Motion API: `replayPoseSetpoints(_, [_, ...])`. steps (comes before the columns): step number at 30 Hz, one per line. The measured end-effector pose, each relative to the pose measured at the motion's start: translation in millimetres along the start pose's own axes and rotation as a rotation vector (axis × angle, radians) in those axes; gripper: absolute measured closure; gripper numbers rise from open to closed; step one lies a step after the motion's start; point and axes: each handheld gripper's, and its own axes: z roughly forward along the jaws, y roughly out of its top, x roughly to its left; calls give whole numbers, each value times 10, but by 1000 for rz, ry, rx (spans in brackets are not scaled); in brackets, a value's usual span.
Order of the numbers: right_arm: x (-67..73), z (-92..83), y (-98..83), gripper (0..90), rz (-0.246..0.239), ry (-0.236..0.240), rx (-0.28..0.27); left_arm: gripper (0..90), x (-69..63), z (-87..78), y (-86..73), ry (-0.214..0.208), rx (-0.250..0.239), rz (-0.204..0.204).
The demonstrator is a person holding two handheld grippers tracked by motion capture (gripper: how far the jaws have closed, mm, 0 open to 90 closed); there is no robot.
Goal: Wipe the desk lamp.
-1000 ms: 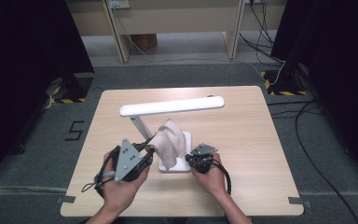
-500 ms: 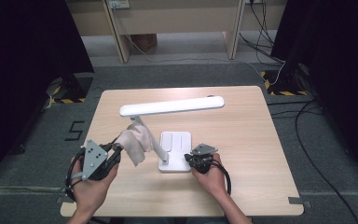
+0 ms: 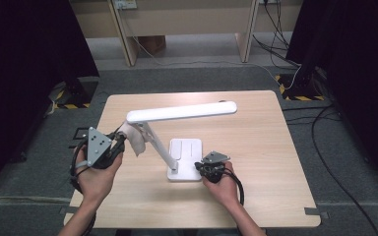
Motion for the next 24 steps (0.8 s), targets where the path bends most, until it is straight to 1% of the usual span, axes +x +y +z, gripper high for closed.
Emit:
replayPoseSetpoints(2, [3, -2, -1, 900, 6, 0, 1, 819, -14, 26, 34, -1, -2, -3])
replayPoseSetpoints(4, [0, 0, 0, 900, 0, 0, 0, 819, -18, 51, 46, -3, -1, -10])
replayPoseSetpoints(13, [0, 0, 0, 900, -1, 0, 0, 818, 27, 69, 58, -2, 20, -26])
replayPoseSetpoints(15, [1, -1, 1, 900, -3, -2, 0, 818, 16, 86, 69, -11, 27, -19])
replayPoseSetpoints(17, [1, 0, 0, 900, -3, -2, 0, 818, 2, 98, 83, -9, 28, -6])
replayPoseSetpoints(22, [0, -1, 1, 900, -3, -2, 0, 817, -8, 126, 80, -10, 25, -4])
replayPoseSetpoints(24, [1, -1, 1, 900, -4, -2, 1, 817, -14, 133, 68, -8, 25, 5])
